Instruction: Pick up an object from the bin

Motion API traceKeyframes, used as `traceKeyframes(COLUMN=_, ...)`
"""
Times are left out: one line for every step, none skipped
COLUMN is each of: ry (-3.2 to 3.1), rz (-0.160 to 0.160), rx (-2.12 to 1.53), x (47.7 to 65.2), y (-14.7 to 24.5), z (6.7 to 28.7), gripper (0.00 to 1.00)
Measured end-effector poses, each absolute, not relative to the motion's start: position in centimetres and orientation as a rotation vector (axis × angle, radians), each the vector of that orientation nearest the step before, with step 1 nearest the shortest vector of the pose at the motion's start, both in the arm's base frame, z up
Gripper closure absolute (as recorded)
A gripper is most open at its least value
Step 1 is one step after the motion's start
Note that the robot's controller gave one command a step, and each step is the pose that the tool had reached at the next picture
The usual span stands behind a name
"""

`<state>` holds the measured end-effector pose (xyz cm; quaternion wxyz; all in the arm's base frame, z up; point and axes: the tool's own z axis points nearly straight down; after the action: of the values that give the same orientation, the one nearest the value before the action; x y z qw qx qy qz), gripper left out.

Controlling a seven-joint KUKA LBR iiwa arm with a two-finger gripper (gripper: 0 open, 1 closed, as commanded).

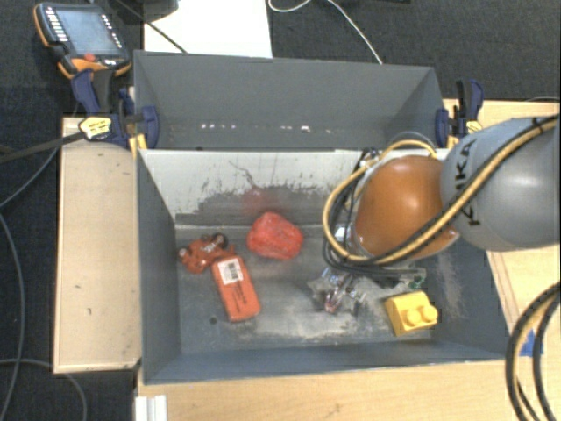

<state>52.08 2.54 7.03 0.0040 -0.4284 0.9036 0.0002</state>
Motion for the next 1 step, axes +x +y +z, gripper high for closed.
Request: traceKeyframes(ry=2.834, rz=0.003, rx=-1.343, x=51.99, y=2.55, z=7.31, gripper=1.00)
